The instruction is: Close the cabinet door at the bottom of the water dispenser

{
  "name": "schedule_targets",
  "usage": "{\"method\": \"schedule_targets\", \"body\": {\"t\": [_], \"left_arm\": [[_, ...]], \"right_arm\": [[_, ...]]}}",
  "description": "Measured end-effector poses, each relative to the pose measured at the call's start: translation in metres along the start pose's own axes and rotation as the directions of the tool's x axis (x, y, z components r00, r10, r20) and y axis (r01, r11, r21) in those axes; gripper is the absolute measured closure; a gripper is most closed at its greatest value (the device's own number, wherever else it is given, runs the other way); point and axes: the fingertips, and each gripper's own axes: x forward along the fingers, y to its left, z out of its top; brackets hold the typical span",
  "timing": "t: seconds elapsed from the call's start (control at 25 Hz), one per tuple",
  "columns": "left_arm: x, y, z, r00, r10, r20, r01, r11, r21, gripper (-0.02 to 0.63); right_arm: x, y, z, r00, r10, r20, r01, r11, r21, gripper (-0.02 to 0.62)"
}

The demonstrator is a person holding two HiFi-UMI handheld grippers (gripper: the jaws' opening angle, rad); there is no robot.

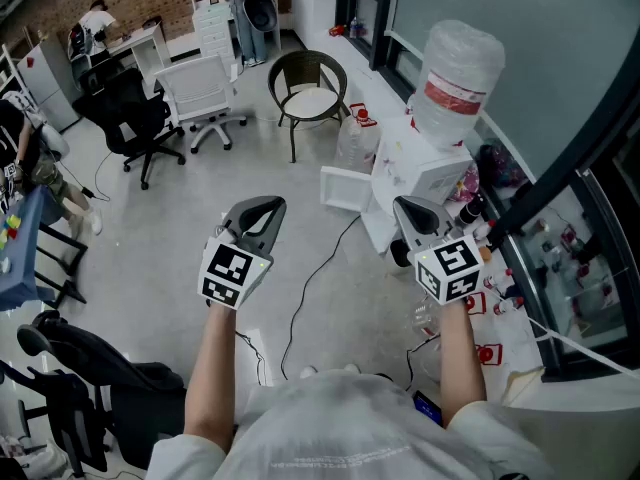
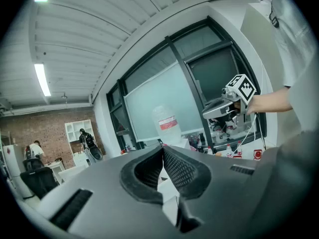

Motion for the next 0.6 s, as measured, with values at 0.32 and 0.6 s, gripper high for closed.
{"method": "schedule_targets", "body": {"t": [0.32, 0.6], "left_arm": [[-0.014, 0.016, -0.022, 1.0, -0.015, -0.006, 0.014, 0.999, -0.034, 0.586], [-0.005, 0.027, -0.047, 0.999, -0.042, -0.027, 0.04, 0.997, -0.067, 0.586]], "right_arm": [[0.008, 0.015, -0.004, 0.998, -0.057, -0.007, 0.057, 0.997, 0.047, 0.571], [0.028, 0.024, -0.018, 0.999, -0.02, -0.036, 0.022, 0.999, 0.045, 0.571]]}}
